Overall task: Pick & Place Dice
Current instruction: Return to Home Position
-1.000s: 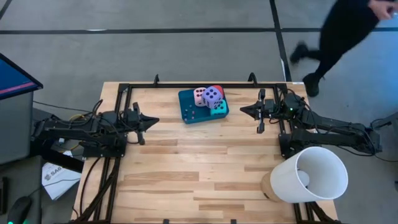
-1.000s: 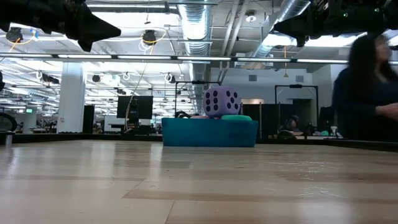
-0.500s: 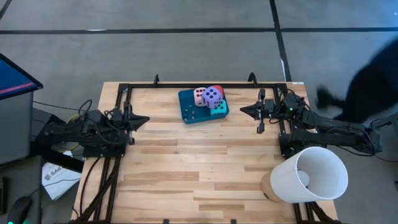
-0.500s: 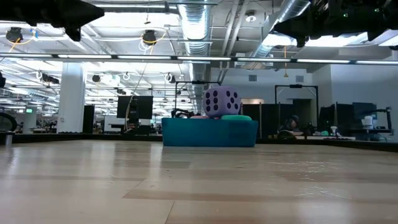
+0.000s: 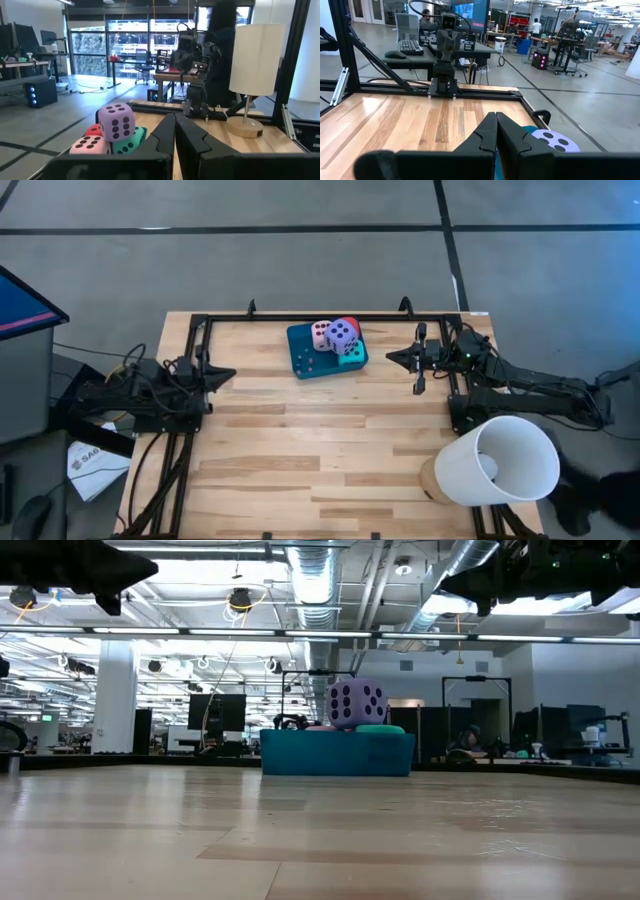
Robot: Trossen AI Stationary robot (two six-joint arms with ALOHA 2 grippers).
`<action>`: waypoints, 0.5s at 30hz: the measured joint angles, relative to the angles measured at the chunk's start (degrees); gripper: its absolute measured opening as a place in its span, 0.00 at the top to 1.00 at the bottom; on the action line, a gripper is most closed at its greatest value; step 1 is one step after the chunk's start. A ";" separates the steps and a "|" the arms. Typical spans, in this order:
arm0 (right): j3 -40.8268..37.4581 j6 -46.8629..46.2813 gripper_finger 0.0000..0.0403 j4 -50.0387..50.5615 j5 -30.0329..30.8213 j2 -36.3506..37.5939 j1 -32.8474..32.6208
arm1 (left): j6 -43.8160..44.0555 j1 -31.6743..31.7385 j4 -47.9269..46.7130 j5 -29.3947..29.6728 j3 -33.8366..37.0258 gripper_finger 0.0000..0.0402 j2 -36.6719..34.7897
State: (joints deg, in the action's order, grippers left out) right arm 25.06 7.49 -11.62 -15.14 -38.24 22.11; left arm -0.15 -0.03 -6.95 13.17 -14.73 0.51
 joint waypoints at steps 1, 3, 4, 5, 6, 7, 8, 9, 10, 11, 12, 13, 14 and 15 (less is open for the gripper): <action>0.00 0.00 1.00 0.00 -0.02 0.00 0.00 | 0.03 0.00 0.14 0.02 0.33 1.00 -0.17; 0.00 0.00 1.00 0.00 -0.01 0.00 -0.02 | 0.18 0.00 0.55 0.04 1.12 1.00 -0.46; 0.00 0.00 1.00 0.00 0.00 0.00 -0.01 | 0.18 0.00 1.48 0.02 1.73 1.00 -0.48; 0.00 0.00 1.00 0.00 -0.02 0.00 0.04 | 0.18 0.00 2.21 0.08 2.34 1.00 -0.48; 0.00 0.00 1.00 0.00 -0.01 0.00 0.03 | 0.17 0.00 3.14 0.05 3.12 1.00 -0.48; 0.00 0.00 1.00 0.00 0.00 0.00 0.02 | 0.12 0.00 4.13 0.04 4.06 1.00 -0.48; 0.00 0.00 1.00 0.00 0.00 0.00 0.04 | 0.11 0.00 5.15 0.04 4.99 1.00 -0.48; 0.00 0.00 1.00 0.00 -0.02 0.00 0.04 | 0.10 0.00 5.96 0.04 5.96 1.00 -0.49; 0.00 0.00 1.00 0.00 -0.02 0.00 0.04 | 0.10 0.00 6.79 0.00 6.99 1.00 -0.51; 0.00 0.00 1.00 0.00 0.00 0.00 0.04 | 0.09 0.00 7.95 -0.37 8.14 1.00 -0.50; 0.00 0.00 1.00 0.00 0.00 0.00 0.04 | 0.07 0.00 9.35 -1.35 9.44 1.00 -0.52; 0.00 0.00 1.00 0.00 -0.01 0.00 0.04 | 0.07 0.00 10.63 -2.63 10.78 1.00 -0.52; 0.00 0.00 1.00 0.00 -0.01 0.00 0.04 | 0.04 0.00 12.02 -3.85 11.98 1.00 -0.52; 0.00 0.00 1.00 0.00 -0.01 0.00 0.04 | 0.00 0.00 13.65 -4.60 13.17 1.00 -0.52</action>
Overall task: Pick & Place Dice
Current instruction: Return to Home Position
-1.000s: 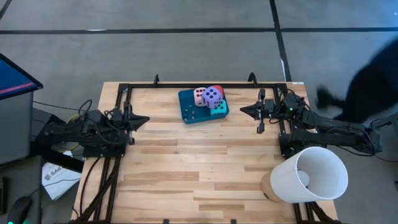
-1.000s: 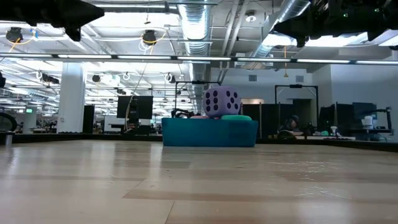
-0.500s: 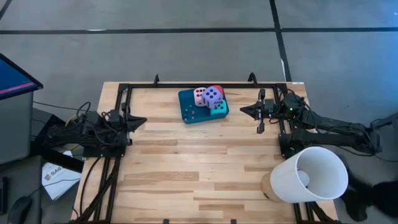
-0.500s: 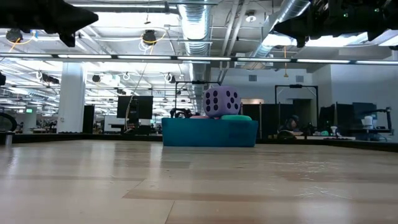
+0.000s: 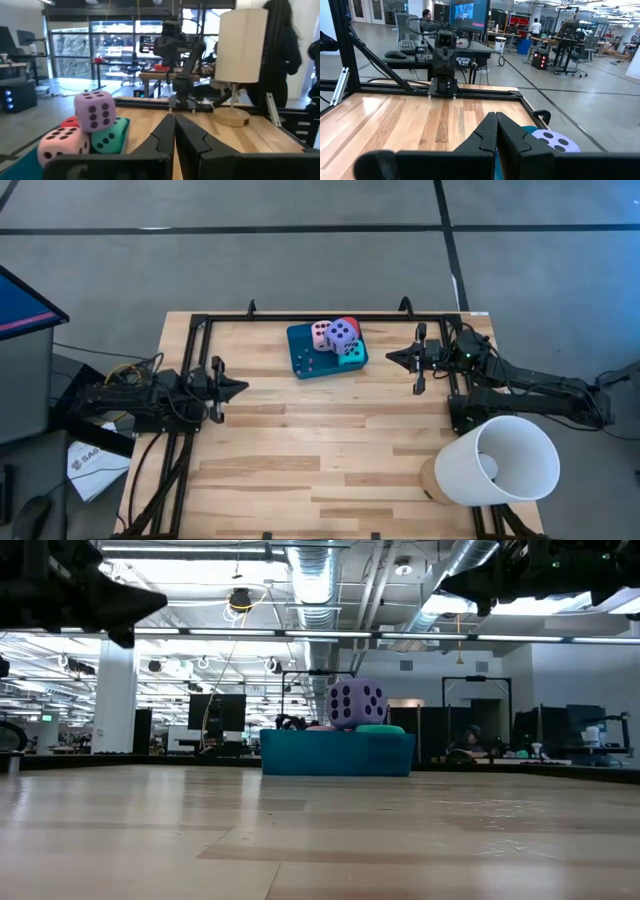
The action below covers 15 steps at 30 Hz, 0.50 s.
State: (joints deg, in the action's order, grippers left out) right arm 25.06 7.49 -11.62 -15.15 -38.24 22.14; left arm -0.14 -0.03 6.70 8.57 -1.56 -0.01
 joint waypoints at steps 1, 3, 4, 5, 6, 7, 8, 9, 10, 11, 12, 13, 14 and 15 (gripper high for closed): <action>0.00 0.00 1.00 0.00 -0.01 0.00 0.01 | 0.09 0.00 1.24 -0.16 1.12 1.00 0.00; 0.00 0.00 1.00 0.00 -0.01 0.00 0.01 | 0.34 0.00 0.66 -0.21 1.17 1.00 0.27; 0.00 0.00 1.00 0.00 0.01 0.00 0.00 | 0.34 0.00 0.87 -0.21 1.17 1.00 0.48; 0.00 0.00 1.00 0.00 0.00 0.00 0.01 | 0.31 0.00 0.86 -0.21 1.17 1.00 0.55; 0.00 0.00 1.00 0.00 0.00 0.00 -0.01 | 0.12 0.00 0.63 -0.18 1.17 1.00 0.55; 0.00 0.00 1.00 0.00 0.01 0.00 0.01 | -0.14 0.00 0.60 -0.10 1.17 1.00 0.55; 0.00 0.00 1.00 0.00 0.01 0.00 0.01 | -0.56 0.00 0.21 -0.08 1.17 1.00 0.55; 0.00 0.00 1.00 0.00 0.01 0.00 0.01 | -0.72 0.00 -0.55 -0.08 1.17 1.00 0.55; 0.00 0.00 1.00 0.00 0.00 0.00 0.01 | -0.72 0.00 -1.39 -0.08 1.17 1.00 0.56; 0.00 0.00 1.00 0.00 -0.01 0.00 0.01 | -0.71 0.00 -1.99 -0.13 1.17 1.00 0.59; 0.00 0.00 1.00 0.00 0.00 0.00 0.00 | -0.68 0.00 -2.45 -0.49 1.17 1.00 0.58; 0.00 0.00 1.00 0.00 0.00 0.00 0.01 | -0.66 0.00 -3.10 -1.28 1.17 1.00 0.57; 0.00 0.00 1.00 0.00 0.01 0.00 0.01 | -0.64 0.00 -3.89 -2.11 1.17 1.00 0.57; 0.00 0.00 1.00 0.00 0.01 0.00 0.01 | -0.63 0.00 -4.30 -2.92 1.17 1.00 0.63</action>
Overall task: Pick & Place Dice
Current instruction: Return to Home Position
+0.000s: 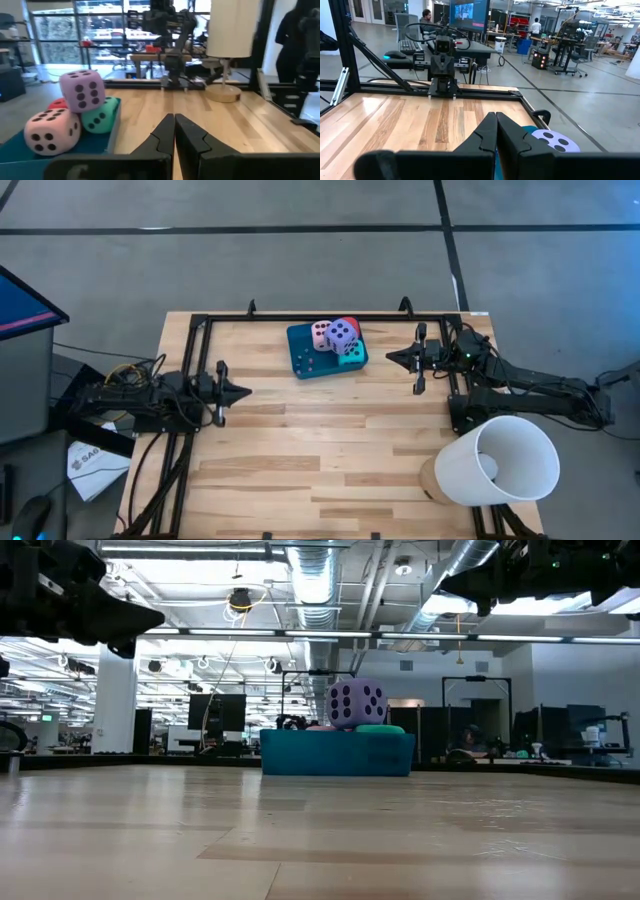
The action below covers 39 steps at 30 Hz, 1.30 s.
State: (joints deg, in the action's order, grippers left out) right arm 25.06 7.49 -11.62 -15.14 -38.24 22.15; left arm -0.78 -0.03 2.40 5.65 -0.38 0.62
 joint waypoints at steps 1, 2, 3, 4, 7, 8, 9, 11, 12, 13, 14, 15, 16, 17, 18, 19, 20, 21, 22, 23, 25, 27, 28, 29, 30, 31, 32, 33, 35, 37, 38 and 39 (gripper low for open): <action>0.00 0.00 1.00 0.00 -0.01 0.00 0.00 | 0.02 0.00 -0.23 -0.33 0.00 1.00 -0.02; 0.00 0.00 1.00 0.00 -0.01 0.00 0.00 | 0.02 0.00 -0.33 -0.41 -0.02 1.00 -0.04; 0.00 0.00 1.00 0.00 -0.02 0.00 0.00 | -0.28 0.00 -0.43 -0.65 -0.02 1.00 -0.04; 0.00 0.00 1.00 0.00 -0.01 0.00 0.00 | -0.65 0.00 -0.51 -1.02 -0.02 1.00 -0.04; 0.00 0.00 1.00 0.05 -0.01 0.00 -0.01 | -2.76 0.00 -0.60 -1.25 -0.02 1.00 -0.04; 0.00 0.01 1.00 0.23 0.00 0.00 0.00 | -3.23 0.00 -0.61 -1.25 -0.02 1.00 -0.04; 0.00 0.00 1.00 0.45 -0.01 0.00 0.00 | -3.30 0.00 -0.64 -1.27 -0.02 1.00 -0.04; 0.00 0.00 1.00 0.58 0.00 0.01 -0.01 | -3.28 0.00 -0.70 -1.28 -0.02 1.00 -0.04; 0.00 0.02 1.00 0.57 0.00 0.08 0.00 | -3.28 0.00 -0.70 -1.30 -0.04 1.00 -0.04; 0.00 0.06 1.00 0.58 0.00 0.29 0.00 | -3.25 0.00 -0.74 -1.35 -0.04 1.00 -0.04; 0.00 0.18 1.00 0.61 0.00 0.64 0.00 | -3.01 0.00 -0.75 -1.35 -0.04 1.00 -0.04; 0.00 0.28 1.00 0.61 0.00 1.01 0.00 | -2.40 0.00 -0.72 -1.35 -0.04 1.00 -0.04; 0.00 0.45 1.00 0.77 0.00 1.48 0.00 | -1.95 0.00 -0.72 -1.35 -0.04 1.00 -0.04; 0.00 0.44 1.00 1.17 0.00 1.96 0.00 | -1.86 0.00 -0.72 -1.35 -0.04 1.00 -0.04; 0.00 0.44 1.00 1.54 0.00 2.46 0.00 | -1.88 0.00 -0.72 -1.35 -0.04 1.00 -0.04; 0.00 0.44 1.00 1.97 0.00 3.04 0.00 | -1.88 0.00 -0.72 -1.35 -0.04 1.00 -0.04; 0.00 0.46 1.00 2.71 0.00 3.69 0.00 | -1.88 0.00 -0.66 -1.33 -0.04 1.00 -0.04; 0.00 0.46 1.00 3.56 0.00 4.43 0.00 | -1.88 0.00 -0.54 -1.31 -0.04 1.00 -0.04; 0.00 0.46 1.00 4.45 0.00 5.28 0.00 | -1.88 0.00 -0.33 -1.26 -0.02 1.00 -0.04; 0.00 0.52 1.00 5.40 -0.01 6.20 0.00 | -1.89 0.00 -0.10 -1.15 0.00 1.00 -0.04; 0.00 0.59 1.00 6.96 0.00 8.26 0.00 | -1.90 0.00 1.05 -1.11 0.00 1.00 -0.02; 0.00 0.59 1.00 8.49 0.00 10.11 0.00 | -1.90 0.00 1.84 -1.11 0.00 1.00 -0.04; 0.00 0.59 1.00 9.66 0.00 11.11 0.00 | -1.90 0.00 1.80 -1.11 0.00 1.00 -0.04; 0.00 0.53 1.00 10.97 0.00 12.16 0.00 | -1.90 0.00 1.79 -1.11 0.00 1.00 -0.02; 0.00 0.49 1.00 12.44 0.00 13.17 -0.01 | -1.90 0.00 1.85 -1.11 0.00 1.00 -0.04; 0.00 0.44 1.00 14.19 0.00 14.31 0.00 | -1.90 0.00 1.90 -1.11 0.00 1.00 -0.04; 0.00 0.28 1.00 15.73 0.00 15.27 -0.01 | -1.90 0.00 1.90 -1.13 0.00 1.00 -0.04; 0.00 -0.01 1.00 16.88 0.01 16.29 -0.02 | -1.90 0.00 1.90 -1.14 0.00 1.00 -0.04; 0.00 -0.64 1.00 18.72 -0.02 18.59 -0.02 | -1.90 0.00 2.01 -1.14 0.00 1.00 -0.04; -0.13 -1.33 1.00 19.42 0.00 20.87 -0.02 | -1.90 0.00 2.01 -1.14 0.00 1.00 -0.04; -0.56 -1.54 1.00 19.17 0.00 22.01 -0.02 | -1.90 0.00 2.03 -1.14 0.00 1.00 -0.04; -1.25 -1.70 1.00 19.08 0.00 23.29 -0.02 | -1.90 0.00 2.03 -1.14 0.00 1.00 -0.04</action>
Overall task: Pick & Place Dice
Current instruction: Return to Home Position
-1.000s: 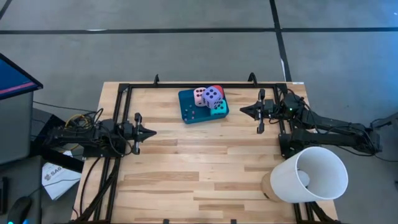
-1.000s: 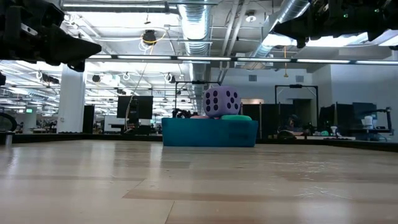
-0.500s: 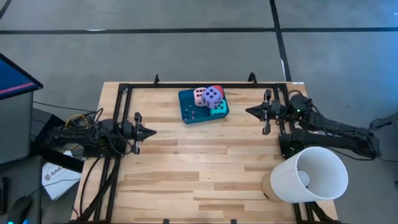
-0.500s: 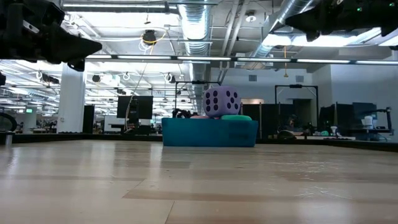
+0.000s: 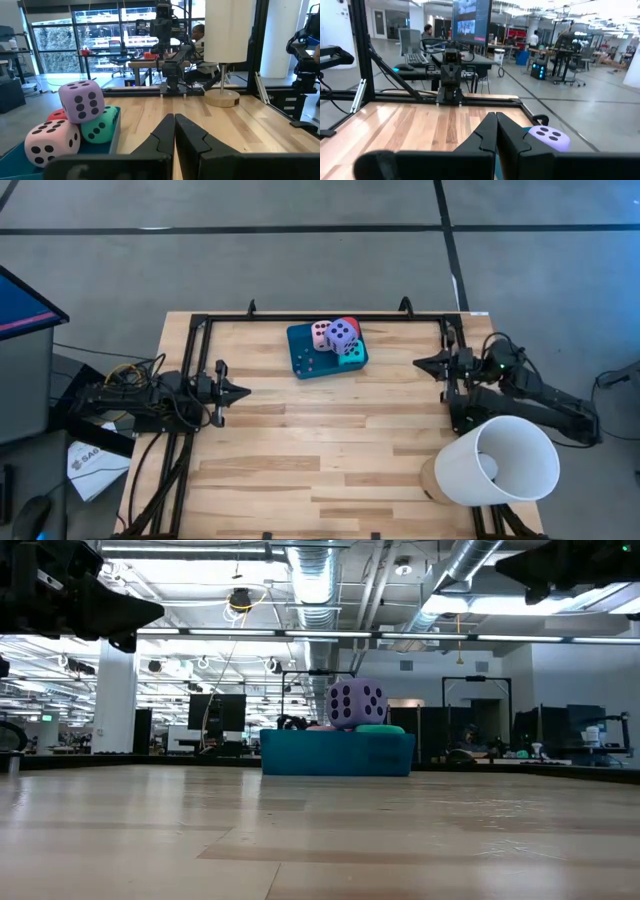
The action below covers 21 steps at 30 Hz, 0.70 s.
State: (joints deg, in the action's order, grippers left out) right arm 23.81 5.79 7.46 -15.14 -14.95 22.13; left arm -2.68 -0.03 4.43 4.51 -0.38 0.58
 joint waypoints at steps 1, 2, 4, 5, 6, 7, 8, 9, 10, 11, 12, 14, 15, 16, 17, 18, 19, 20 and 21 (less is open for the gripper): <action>-0.84 -0.06 1.00 0.05 0.00 1.37 0.00 | 0.00 0.00 0.00 -0.02 0.00 1.00 0.00; -1.72 0.04 1.00 0.12 0.00 2.76 0.00 | -0.01 0.00 0.01 -0.01 0.00 1.00 0.00; -3.14 0.22 1.00 0.01 0.02 5.53 0.00 | 0.00 0.00 0.02 -0.02 0.00 1.00 0.00; -3.74 0.17 1.00 -0.36 0.02 6.98 0.00 | 0.00 0.00 0.02 -0.02 0.00 1.00 0.00; -4.24 0.17 1.00 -0.46 0.02 8.39 0.00 | -0.02 0.00 0.03 -0.02 0.00 1.00 0.00; -4.77 0.17 1.00 -0.40 0.02 9.85 0.00 | 0.00 0.00 0.04 -0.02 0.00 1.00 0.00; -5.29 -0.13 1.00 -0.35 0.02 11.17 0.00 | -0.02 0.00 0.04 -0.02 0.00 1.00 0.00; -5.68 -0.81 1.00 -0.12 0.02 12.45 0.00 | -0.01 0.00 0.04 -0.02 0.00 1.00 0.00; -6.05 -1.54 1.00 0.10 0.02 13.79 0.00 | -0.02 0.00 0.04 -0.03 0.00 1.00 0.00; -6.20 -2.21 1.00 0.55 0.02 14.82 0.00 | 0.00 0.00 0.05 -0.04 0.00 1.00 0.00; -6.14 -2.88 1.00 0.65 0.00 14.71 0.00 | -0.01 0.00 0.08 -0.03 0.00 1.00 0.00; -6.32 -4.17 1.00 2.24 0.07 14.66 -0.04 | -0.01 -0.01 0.10 -0.06 0.00 1.00 0.00; -6.29 -4.20 1.00 2.55 0.24 14.45 -0.02 | -0.02 -0.01 0.09 -0.05 0.00 1.00 0.00; -6.27 -4.18 1.00 3.14 0.22 14.32 0.02 | -0.02 -0.01 0.11 -0.07 0.00 1.00 0.00; -6.25 -4.33 1.00 3.78 0.22 14.01 0.02 | -0.02 -0.01 0.17 -0.07 0.00 1.00 0.01; -6.28 -4.32 1.00 4.59 0.29 13.91 0.01 | -0.02 -0.02 0.35 -0.06 0.00 1.00 0.02; -6.32 -4.16 1.00 4.86 0.36 13.96 0.02 | -0.02 -0.02 0.53 -0.04 0.00 1.00 0.05; -6.32 -3.94 1.00 4.49 0.44 14.21 0.02 | -0.02 0.00 0.53 -0.06 0.00 1.00 0.17; -6.28 -3.39 1.00 4.16 0.44 14.49 0.01 | -0.02 -0.02 0.40 -0.07 0.00 1.00 0.26</action>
State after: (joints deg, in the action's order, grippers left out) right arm 17.53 2.39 11.63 -14.70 -0.46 22.14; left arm -2.70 -0.05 4.82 4.45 -0.38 0.84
